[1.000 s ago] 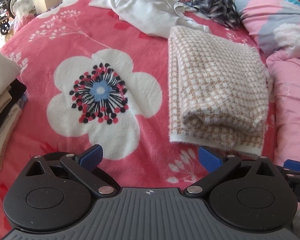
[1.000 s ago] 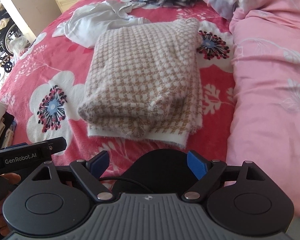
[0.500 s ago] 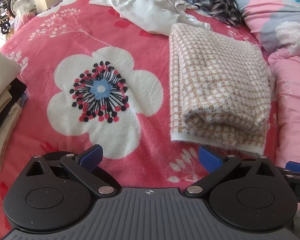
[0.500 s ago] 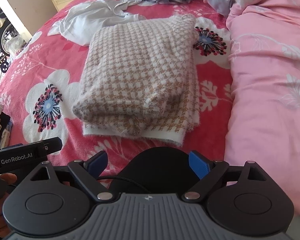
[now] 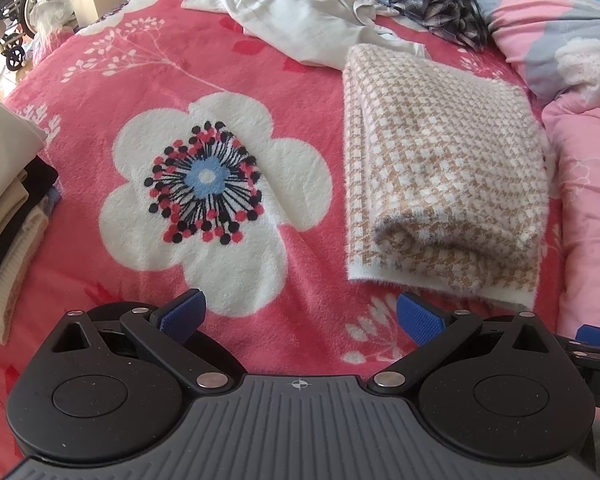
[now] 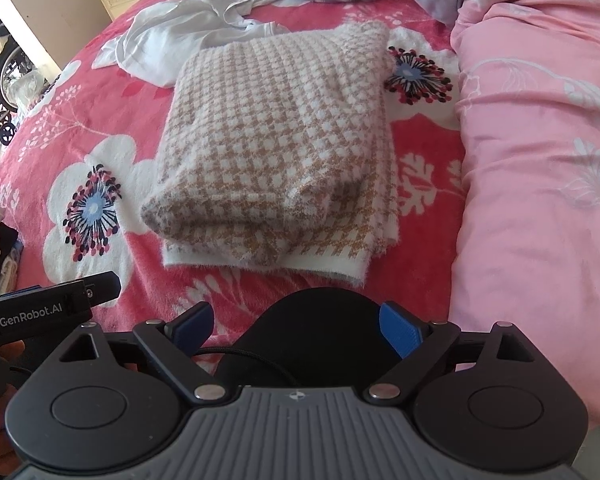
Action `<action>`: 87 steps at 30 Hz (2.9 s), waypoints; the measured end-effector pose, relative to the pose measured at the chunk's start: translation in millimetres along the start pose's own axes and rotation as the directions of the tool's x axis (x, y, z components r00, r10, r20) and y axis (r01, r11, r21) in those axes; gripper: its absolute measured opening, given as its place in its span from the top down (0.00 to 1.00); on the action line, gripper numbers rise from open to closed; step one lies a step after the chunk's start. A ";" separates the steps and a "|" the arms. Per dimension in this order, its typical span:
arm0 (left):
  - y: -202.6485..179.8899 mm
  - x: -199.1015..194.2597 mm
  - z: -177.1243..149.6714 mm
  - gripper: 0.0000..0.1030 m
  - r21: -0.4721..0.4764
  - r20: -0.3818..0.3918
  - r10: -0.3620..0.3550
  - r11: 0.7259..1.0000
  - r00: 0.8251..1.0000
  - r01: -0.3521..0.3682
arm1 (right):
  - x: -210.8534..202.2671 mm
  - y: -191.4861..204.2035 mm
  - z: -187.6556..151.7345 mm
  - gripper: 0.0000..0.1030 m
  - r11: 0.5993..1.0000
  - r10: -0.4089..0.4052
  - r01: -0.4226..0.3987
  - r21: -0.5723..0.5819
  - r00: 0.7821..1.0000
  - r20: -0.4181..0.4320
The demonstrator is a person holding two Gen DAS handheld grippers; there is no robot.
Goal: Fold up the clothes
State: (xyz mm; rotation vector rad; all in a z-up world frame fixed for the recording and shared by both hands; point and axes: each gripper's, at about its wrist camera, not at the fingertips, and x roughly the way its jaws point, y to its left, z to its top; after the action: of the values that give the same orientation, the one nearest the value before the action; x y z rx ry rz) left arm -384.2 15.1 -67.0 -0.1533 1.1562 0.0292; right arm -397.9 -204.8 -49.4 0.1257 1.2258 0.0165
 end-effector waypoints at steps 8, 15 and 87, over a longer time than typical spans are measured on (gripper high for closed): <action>-2.0 0.6 -1.0 0.00 0.009 0.000 0.001 1.000 1.000 -0.001 | 1.3 0.5 -1.3 0.09 1.000 -0.005 0.005 -0.005 1.000 -0.002; -4.5 1.5 -3.4 0.00 0.024 -0.003 0.006 1.000 1.000 -0.006 | 2.0 1.5 -2.0 0.09 1.000 -0.011 0.011 -0.008 1.000 -0.002; -31.8 52.3 107.8 0.01 0.073 0.151 -0.087 0.994 0.985 0.077 | 29.5 -65.8 100.9 0.07 0.990 0.068 -0.099 0.105 0.962 0.264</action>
State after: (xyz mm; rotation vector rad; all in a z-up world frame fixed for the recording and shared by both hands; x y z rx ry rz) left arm -261.8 -4.7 -69.0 -0.1370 0.9942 -0.0696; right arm -296.8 -276.6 -50.4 0.2744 0.9579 0.0013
